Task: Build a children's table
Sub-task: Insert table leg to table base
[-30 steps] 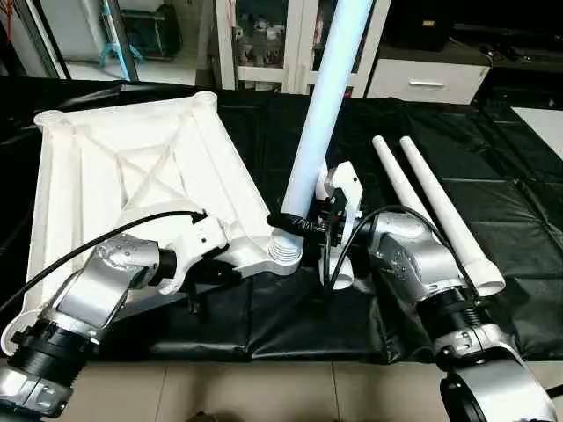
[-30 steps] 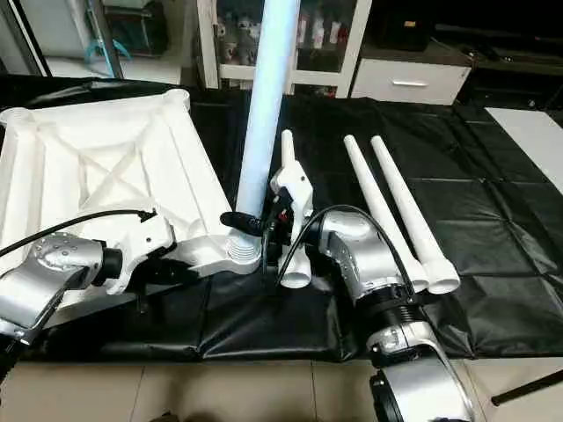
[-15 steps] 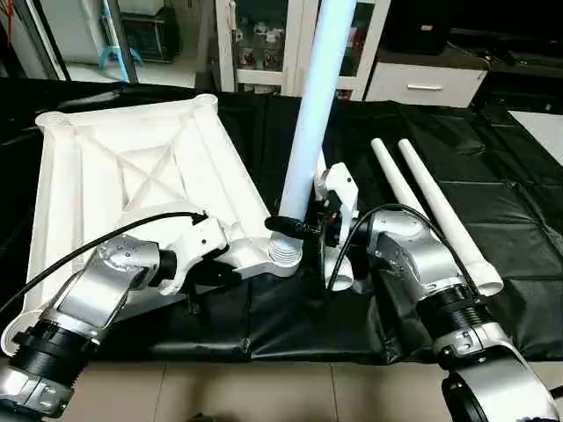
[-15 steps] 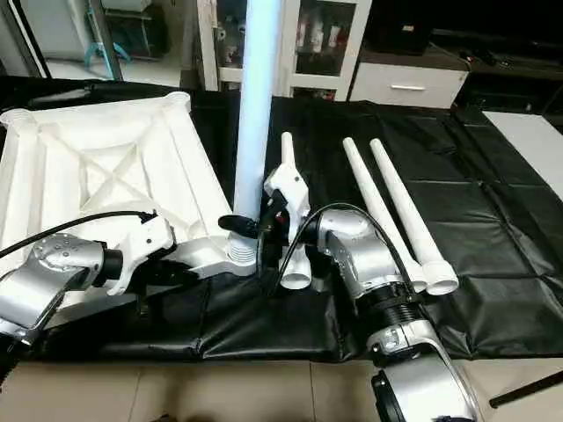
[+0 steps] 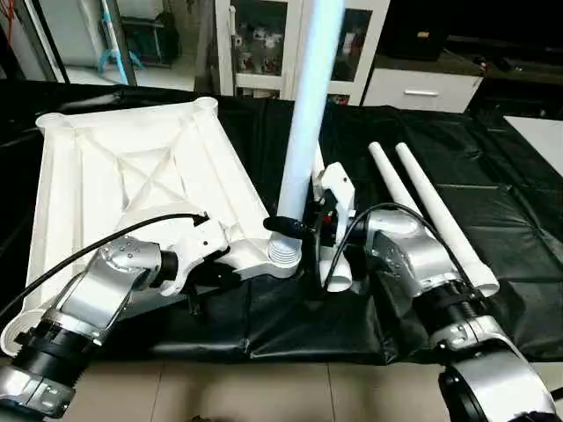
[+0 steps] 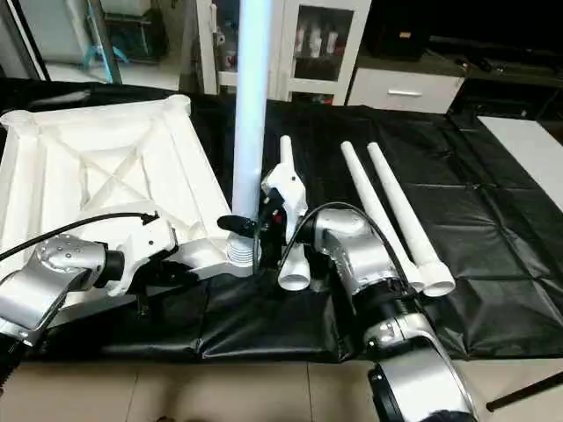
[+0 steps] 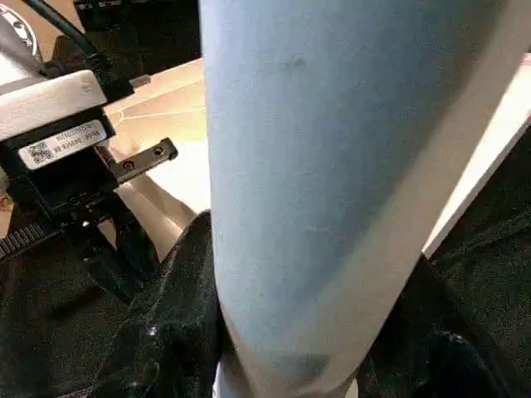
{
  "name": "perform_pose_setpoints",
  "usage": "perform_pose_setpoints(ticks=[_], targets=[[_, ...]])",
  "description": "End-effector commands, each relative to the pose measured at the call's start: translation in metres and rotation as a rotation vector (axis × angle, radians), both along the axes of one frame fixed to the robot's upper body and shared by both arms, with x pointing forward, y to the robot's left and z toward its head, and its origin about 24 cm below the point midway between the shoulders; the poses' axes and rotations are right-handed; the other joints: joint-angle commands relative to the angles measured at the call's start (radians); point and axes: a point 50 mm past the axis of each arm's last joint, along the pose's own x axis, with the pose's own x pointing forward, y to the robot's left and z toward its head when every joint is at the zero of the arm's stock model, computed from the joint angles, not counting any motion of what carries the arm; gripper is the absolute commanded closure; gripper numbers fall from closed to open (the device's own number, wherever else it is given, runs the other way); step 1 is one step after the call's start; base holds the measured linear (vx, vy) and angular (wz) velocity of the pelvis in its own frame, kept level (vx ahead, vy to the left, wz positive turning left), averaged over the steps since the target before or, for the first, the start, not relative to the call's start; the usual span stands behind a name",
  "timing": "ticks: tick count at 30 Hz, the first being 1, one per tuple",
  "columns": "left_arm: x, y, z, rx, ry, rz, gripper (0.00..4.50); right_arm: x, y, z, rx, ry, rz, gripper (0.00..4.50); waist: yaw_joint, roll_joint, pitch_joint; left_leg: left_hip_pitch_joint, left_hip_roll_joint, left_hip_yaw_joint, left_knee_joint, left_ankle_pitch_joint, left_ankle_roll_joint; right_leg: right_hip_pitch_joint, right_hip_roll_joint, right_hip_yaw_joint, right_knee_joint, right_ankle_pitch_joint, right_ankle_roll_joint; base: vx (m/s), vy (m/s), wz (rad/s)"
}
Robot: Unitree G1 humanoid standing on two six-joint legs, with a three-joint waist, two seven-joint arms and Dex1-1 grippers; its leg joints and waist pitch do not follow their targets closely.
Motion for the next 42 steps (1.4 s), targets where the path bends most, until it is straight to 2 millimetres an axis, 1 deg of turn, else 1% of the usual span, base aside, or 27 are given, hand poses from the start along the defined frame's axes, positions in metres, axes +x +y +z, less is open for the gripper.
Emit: perform_pose_setpoints(ticks=[1,7,10,13,15,17,18,19,20,21,23,24,25,26,27,28,29,30,31,33,34,35,38,39,40,41,42], targets=[[0.006,-0.014,0.024,-0.063,-0.106,-0.081,4.50,-0.020,-0.020,-0.064,-0.236,0.226,-0.068,2.68,-0.004,0.027,-0.041,0.009,0.022,-0.001,-0.083,-0.257,-0.028,0.035,-0.055,0.047,-0.073,-0.142,-0.214,0.000,0.000,0.00],[0.005,-0.013,0.023,-0.062,-0.104,-0.080,4.50,-0.021,-0.016,-0.063,-0.233,0.224,-0.042,2.68,-0.005,0.027,-0.042,0.008,0.022,-0.001,-0.082,-0.249,-0.027,0.035,-0.055,0.047,-0.071,-0.121,-0.217,0.000,0.000,0.00],[0.007,-0.013,0.021,-0.062,-0.103,-0.042,4.50,-0.018,-0.015,-0.065,-0.237,0.213,-0.083,2.68,-0.007,0.025,-0.039,0.008,0.022,-0.002,-0.085,-0.271,-0.030,0.033,-0.056,0.047,-0.075,-0.159,-0.212,0.000,0.000,0.00],[0.010,-0.017,0.017,-0.072,-0.108,0.027,4.50,-0.011,-0.014,-0.067,-0.246,0.200,-0.205,2.68,-0.009,0.023,-0.035,0.011,0.024,-0.004,-0.088,-0.323,-0.045,0.028,-0.060,0.048,-0.084,-0.263,-0.192,0.000,0.000,0.00],[0.016,-0.033,0.014,-0.109,-0.119,0.167,4.50,0.001,-0.012,-0.068,-0.264,0.177,-0.407,2.68,-0.014,0.023,-0.034,0.011,0.025,-0.005,-0.088,-0.330,-0.063,0.023,-0.063,0.049,-0.086,-0.297,-0.188,0.000,0.000,0.00],[0.017,-0.040,0.014,-0.122,-0.117,0.206,4.50,0.004,-0.010,-0.067,-0.265,0.178,-0.456,2.68,-0.016,0.021,-0.029,0.014,0.020,-0.009,-0.089,-0.367,-0.068,0.022,-0.061,0.047,-0.095,-0.383,-0.163,0.000,0.000,0.00],[0.017,-0.040,0.014,-0.123,-0.117,0.208,4.50,0.004,-0.010,-0.067,-0.265,0.178,-0.458,2.68,-0.017,0.021,-0.029,0.020,0.021,-0.010,-0.088,-0.391,-0.065,0.015,-0.062,0.050,-0.098,-0.394,-0.157,0.000,0.000,0.00],[0.019,-0.053,0.014,-0.145,-0.118,0.268,4.50,0.011,-0.005,-0.063,-0.240,0.196,-0.559,2.68,-0.018,0.015,-0.031,0.020,0.021,-0.008,-0.087,-0.402,-0.057,0.013,-0.059,0.050,-0.099,-0.393,-0.151,0.000,0.000,0.00],[0.019,-0.053,0.014,-0.145,-0.118,0.268,4.50,0.011,-0.005,-0.063,-0.240,0.196,-0.559,2.68,-0.020,0.019,-0.029,0.019,0.021,-0.010,-0.088,-0.404,-0.059,0.011,-0.060,0.052,-0.098,-0.394,-0.152,0.000,0.000,0.00],[0.021,-0.063,0.016,-0.151,-0.126,0.321,4.50,0.016,-0.001,-0.060,-0.223,0.213,-0.633,2.68,-0.015,0.013,-0.032,0.019,0.019,-0.010,-0.088,-0.397,-0.054,0.013,-0.057,0.050,-0.098,-0.392,-0.141,0.000,0.000,0.00],[0.027,-0.073,0.019,-0.157,-0.140,0.394,4.50,0.019,0.003,-0.058,-0.231,0.208,-0.706,2.68,-0.012,0.013,-0.037,0.021,0.018,-0.005,-0.085,-0.367,-0.049,0.011,-0.054,0.052,-0.096,-0.337,-0.143,0.000,0.000,0.00],[0.030,-0.078,0.021,-0.160,-0.148,0.437,4.50,0.021,0.006,-0.057,-0.232,0.206,-0.742,2.68,-0.011,0.000,-0.035,0.012,0.019,-0.003,-0.085,-0.335,-0.042,0.014,-0.054,0.053,-0.090,-0.307,-0.146,0.000,0.000,0.00],[0.031,-0.079,0.022,-0.161,-0.149,0.449,4.50,0.021,0.006,-0.056,-0.232,0.205,-0.752,2.68,-0.008,-0.003,-0.038,0.011,0.018,0.000,-0.084,-0.303,-0.040,0.016,-0.054,0.054,-0.087,-0.277,-0.144,0.000,0.000,0.00],[0.038,-0.086,0.026,-0.159,-0.170,0.531,4.50,0.024,0.011,-0.054,-0.229,0.203,-0.819,2.68,-0.005,0.000,-0.044,0.009,0.018,-0.001,-0.082,-0.273,-0.040,0.020,-0.055,0.053,-0.084,-0.238,-0.145,0.000,0.000,0.00],[0.041,-0.087,0.027,-0.154,-0.180,0.558,4.50,0.024,0.013,-0.053,-0.226,0.202,-0.840,2.68,-0.006,0.000,-0.048,0.004,0.017,0.002,-0.078,-0.211,-0.039,0.022,-0.051,0.052,-0.076,-0.144,-0.153,0.000,0.000,0.00],[0.044,-0.085,0.028,-0.133,-0.208,0.597,4.50,0.025,0.017,-0.051,-0.213,0.195,-0.856,2.68,-0.005,-0.015,-0.051,-0.007,0.013,0.003,-0.074,-0.152,-0.030,0.033,-0.048,0.050,-0.066,-0.061,-0.154,0.000,0.000,0.00],[0.046,-0.084,0.028,-0.117,-0.226,0.626,4.50,0.026,0.019,-0.049,-0.204,0.191,-0.869,2.68,-0.003,-0.013,-0.053,-0.013,0.011,0.002,-0.073,-0.119,-0.024,0.038,-0.048,0.051,-0.060,-0.021,-0.153,0.000,0.000,0.00],[0.048,-0.082,0.029,-0.105,-0.238,0.639,4.50,0.026,0.022,-0.047,-0.189,0.188,-0.875,2.68,-0.002,-0.009,-0.056,-0.009,0.010,0.005,-0.067,-0.077,-0.011,0.036,-0.047,0.051,-0.055,0.054,-0.158,0.000,0.000,0.00],[0.048,-0.080,0.029,-0.100,-0.247,0.645,4.50,0.027,0.025,-0.045,-0.177,0.181,-0.874,2.68,-0.007,-0.012,-0.056,-0.017,0.007,0.003,-0.067,-0.052,0.003,0.043,-0.047,0.051,-0.049,0.103,-0.164,0.000,0.000,0.00],[0.048,-0.075,0.030,-0.092,-0.263,0.644,4.50,0.028,0.030,-0.040,-0.141,0.163,-0.863,2.68,-0.014,-0.016,-0.055,-0.015,0.008,0.005,-0.065,-0.050,0.021,0.041,-0.047,0.051,-0.051,0.118,-0.175,0.000,0.000,0.00],[0.047,-0.071,0.030,-0.091,-0.271,0.633,4.50,0.030,0.033,-0.036,-0.106,0.159,-0.861,2.68,-0.015,-0.009,-0.052,-0.013,0.010,0.006,-0.067,-0.071,0.025,0.038,-0.048,0.050,-0.056,0.091,-0.180,0.000,0.000,0.00],[0.047,-0.070,0.030,-0.087,-0.276,0.628,4.50,0.030,0.033,-0.034,-0.092,0.156,-0.859,2.68,-0.017,-0.010,-0.052,-0.015,0.011,0.006,-0.066,-0.079,0.026,0.040,-0.049,0.051,-0.055,0.080,-0.182,0.000,0.000,0.00],[0.043,-0.059,0.026,-0.042,-0.302,0.560,4.50,0.037,0.038,-0.015,0.053,0.143,-0.828,2.68,-0.024,-0.002,-0.048,-0.016,0.016,0.002,-0.073,-0.143,0.011,0.039,-0.051,0.052,-0.062,0.001,-0.182,0.000,0.000,0.00],[0.039,-0.053,0.025,-0.021,-0.350,0.442,4.50,0.042,0.039,0.000,0.153,0.130,-0.791,2.68,-0.023,0.007,-0.046,-0.012,0.018,0.000,-0.075,-0.163,0.006,0.036,-0.050,0.054,-0.064,-0.025,-0.180,0.000,0.000,0.00],[0.036,-0.050,0.024,-0.014,-0.355,0.406,4.50,0.044,0.039,0.006,0.190,0.126,-0.774,2.68,-0.024,0.009,-0.046,-0.012,0.020,0.000,-0.075,-0.181,0.003,0.036,-0.051,0.055,-0.067,-0.043,-0.182,0.000,0.000,0.00],[0.028,-0.044,0.020,-0.014,-0.341,0.309,4.50,0.048,0.037,0.021,0.278,0.115,-0.722,2.68,-0.021,0.019,-0.046,-0.004,0.022,0.003,-0.073,-0.186,-0.002,0.031,-0.049,0.056,-0.066,-0.027,-0.192,0.000,0.000,0.00],[0.023,-0.039,0.018,-0.009,-0.316,0.267,4.50,0.049,0.035,0.029,0.332,0.112,-0.682,2.68,-0.021,0.016,-0.047,-0.005,0.022,0.004,-0.071,-0.168,-0.001,0.034,-0.049,0.058,-0.061,0.001,-0.202,0.000,0.000,0.00]])
